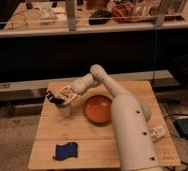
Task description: Place the eraser in the ceramic cup
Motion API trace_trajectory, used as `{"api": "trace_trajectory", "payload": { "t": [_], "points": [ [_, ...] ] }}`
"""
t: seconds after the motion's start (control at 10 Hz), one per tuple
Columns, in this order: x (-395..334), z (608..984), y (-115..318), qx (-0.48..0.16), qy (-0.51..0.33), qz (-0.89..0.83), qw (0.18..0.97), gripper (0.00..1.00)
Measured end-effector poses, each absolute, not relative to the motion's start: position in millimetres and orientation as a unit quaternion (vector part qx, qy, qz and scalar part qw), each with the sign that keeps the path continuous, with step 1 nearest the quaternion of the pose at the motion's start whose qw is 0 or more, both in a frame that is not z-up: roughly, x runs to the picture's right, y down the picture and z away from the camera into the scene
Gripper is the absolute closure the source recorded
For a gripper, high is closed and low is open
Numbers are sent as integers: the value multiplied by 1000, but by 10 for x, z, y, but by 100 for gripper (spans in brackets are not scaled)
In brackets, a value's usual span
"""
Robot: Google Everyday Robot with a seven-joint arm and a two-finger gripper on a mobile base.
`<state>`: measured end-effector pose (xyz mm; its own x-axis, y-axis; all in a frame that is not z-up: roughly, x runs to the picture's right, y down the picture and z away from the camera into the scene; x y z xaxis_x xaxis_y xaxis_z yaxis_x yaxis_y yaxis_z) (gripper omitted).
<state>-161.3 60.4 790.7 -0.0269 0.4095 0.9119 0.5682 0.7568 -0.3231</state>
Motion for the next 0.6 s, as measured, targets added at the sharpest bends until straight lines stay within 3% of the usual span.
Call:
{"api": "trace_trajectory", "payload": {
  "t": [0.2, 0.6],
  "points": [
    [-1560, 7911, 593, -339, -713, -62, 611, 24],
    [-1621, 7876, 566, -338, -711, -70, 613, 20]
  ]
}}
